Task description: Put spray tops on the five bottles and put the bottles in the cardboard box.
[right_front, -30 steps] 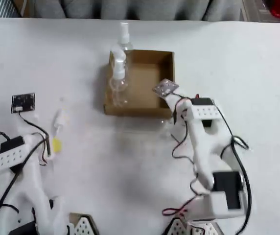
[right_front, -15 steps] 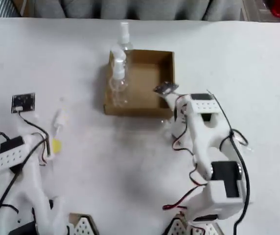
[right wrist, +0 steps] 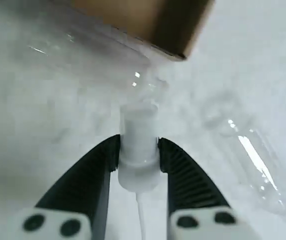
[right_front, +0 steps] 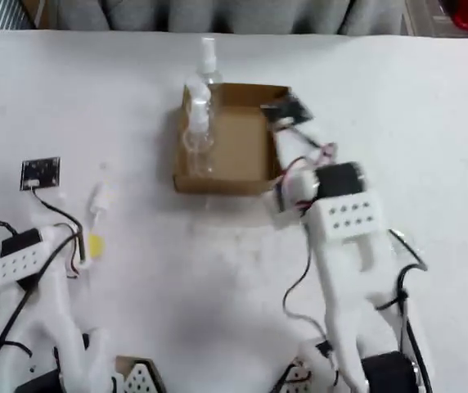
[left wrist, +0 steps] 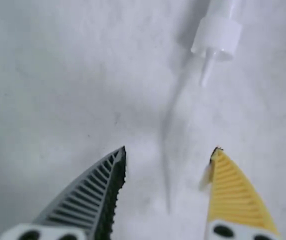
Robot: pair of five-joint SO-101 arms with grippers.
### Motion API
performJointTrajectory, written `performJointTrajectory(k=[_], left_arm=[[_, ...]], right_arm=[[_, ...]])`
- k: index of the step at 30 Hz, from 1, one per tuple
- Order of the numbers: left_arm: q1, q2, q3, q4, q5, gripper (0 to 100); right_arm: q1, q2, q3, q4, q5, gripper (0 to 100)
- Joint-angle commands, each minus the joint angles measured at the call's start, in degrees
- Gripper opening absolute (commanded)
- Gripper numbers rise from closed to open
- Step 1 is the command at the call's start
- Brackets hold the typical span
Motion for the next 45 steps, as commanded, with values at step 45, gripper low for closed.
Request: performJointTrajectory(k=[45], left_arm=[[0.6,-2.2,-0.4,-1.6,-0.4,26]], right_arm=[[-34.3,25.5,-2.6,-51.2,-29.4,21.6]])
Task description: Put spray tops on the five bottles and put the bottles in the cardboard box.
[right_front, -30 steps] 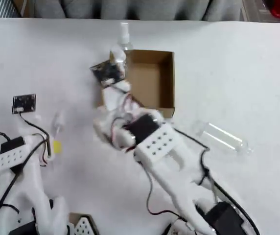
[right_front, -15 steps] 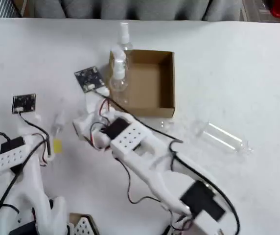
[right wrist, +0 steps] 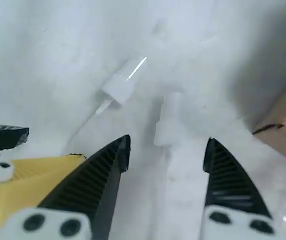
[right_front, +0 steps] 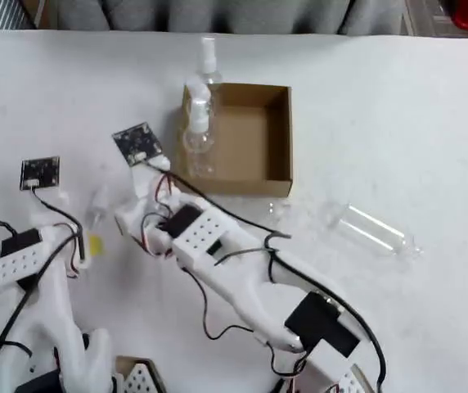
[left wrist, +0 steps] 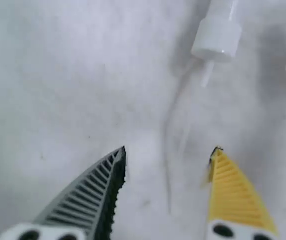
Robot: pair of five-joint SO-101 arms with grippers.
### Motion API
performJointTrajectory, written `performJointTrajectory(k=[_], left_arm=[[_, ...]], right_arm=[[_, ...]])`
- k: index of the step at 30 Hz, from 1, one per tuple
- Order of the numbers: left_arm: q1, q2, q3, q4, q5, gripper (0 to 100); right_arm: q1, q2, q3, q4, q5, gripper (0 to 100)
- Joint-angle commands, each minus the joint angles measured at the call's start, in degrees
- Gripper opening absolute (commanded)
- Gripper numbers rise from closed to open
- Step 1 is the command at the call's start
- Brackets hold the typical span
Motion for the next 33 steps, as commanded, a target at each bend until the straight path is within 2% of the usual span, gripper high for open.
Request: performJointTrajectory(k=[1,8,10,13,17,23,27,33], left_arm=[[0.6,-2.2,-0.4,-1.2,-0.4,26],[0.6,-2.2,-0.4,-1.2,-0.5,26],[0.6,-2.2,-0.4,-1.2,-0.5,26],[0.6,-2.2,-0.4,-1.2,-0.5,26],[0.6,-2.2,-0.4,-1.2,-0.5,26],[0.6,-2.2,-0.4,-1.2,-0.5,26],[0.6,-2.2,-0.3,-1.2,-0.5,26],[0.6,-2.2,-0.3,-1.2,-0.5,26]], right_arm=[[0.0,-5.5,-2.7,1.9,0.2,21.6],[3.9,-18.8,-2.7,13.3,0.5,21.5],[6.4,-22.5,-2.7,16.8,4.0,21.0],[9.3,-26.9,-2.7,21.2,9.7,14.2],[12.7,-30.4,-2.6,26.5,12.8,1.0],[18.2,-31.3,-2.2,34.4,14.8,1.7],[21.2,-31.2,1.8,32.4,14.9,1.6],[21.8,-31.2,11.6,21.8,14.9,1.7]])
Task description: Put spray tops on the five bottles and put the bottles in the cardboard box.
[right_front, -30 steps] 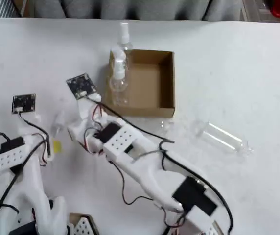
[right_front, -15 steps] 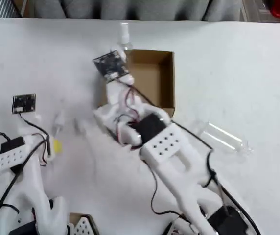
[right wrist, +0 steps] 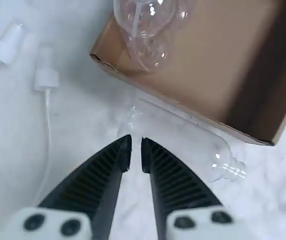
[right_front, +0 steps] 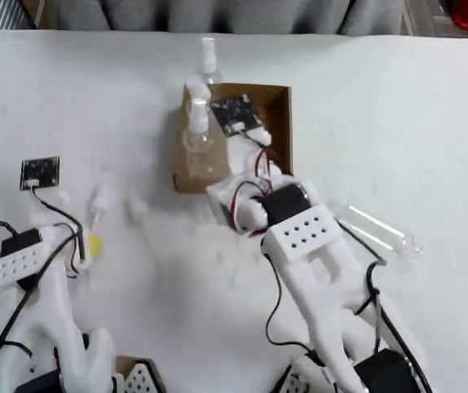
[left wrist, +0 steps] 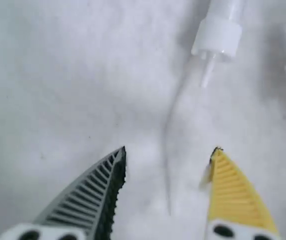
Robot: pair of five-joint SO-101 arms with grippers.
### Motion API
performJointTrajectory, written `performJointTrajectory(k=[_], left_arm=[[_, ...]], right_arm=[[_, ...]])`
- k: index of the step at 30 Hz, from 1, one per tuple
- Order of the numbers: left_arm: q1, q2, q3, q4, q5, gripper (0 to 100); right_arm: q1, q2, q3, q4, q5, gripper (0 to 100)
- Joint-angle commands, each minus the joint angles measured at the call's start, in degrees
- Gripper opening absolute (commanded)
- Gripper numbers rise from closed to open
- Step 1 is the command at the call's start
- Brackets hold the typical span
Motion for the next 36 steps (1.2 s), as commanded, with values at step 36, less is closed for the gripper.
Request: performJointTrajectory(k=[36], left_arm=[[0.6,-2.2,-0.4,-1.2,-0.5,26]], right_arm=[[4.1,8.7,-0.4,3.2,6.4,1.6]])
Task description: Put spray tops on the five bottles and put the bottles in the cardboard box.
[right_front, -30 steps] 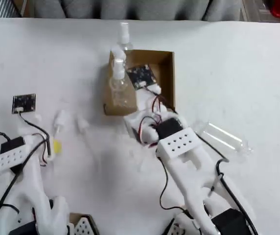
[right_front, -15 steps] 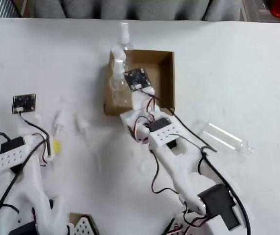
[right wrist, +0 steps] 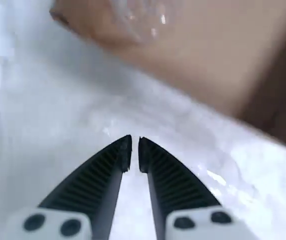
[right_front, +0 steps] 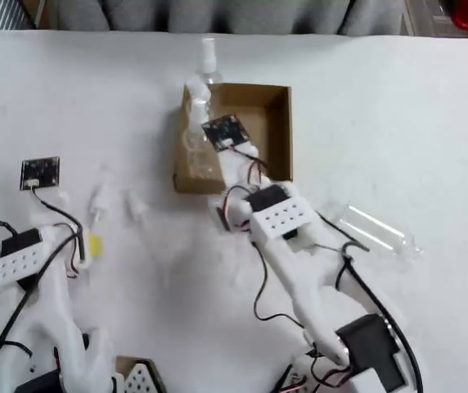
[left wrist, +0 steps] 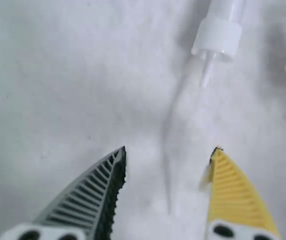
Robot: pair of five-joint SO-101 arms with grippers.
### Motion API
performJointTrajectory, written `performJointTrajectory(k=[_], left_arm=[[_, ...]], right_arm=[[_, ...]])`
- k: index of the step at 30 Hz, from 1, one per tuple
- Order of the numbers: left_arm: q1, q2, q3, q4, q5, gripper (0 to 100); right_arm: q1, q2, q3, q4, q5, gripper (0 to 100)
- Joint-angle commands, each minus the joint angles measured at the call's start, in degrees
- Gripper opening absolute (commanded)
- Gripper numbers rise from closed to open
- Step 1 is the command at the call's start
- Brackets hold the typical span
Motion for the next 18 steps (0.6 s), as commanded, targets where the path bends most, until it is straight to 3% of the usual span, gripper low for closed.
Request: performJointTrajectory(k=[1,7,18], left_arm=[[0.6,-2.2,-0.4,-1.2,-0.5,26],[0.6,-2.2,-0.4,-1.2,-0.5,26],[0.6,-2.2,-0.2,-1.2,-0.5,26]], right_arm=[[2.9,-5.5,-4.7,10.9,1.8,1.6],[2.3,-10.5,-5.8,11.7,1.7,1.6],[0.0,3.5,-5.8,-8.4,-2.7,1.6]])
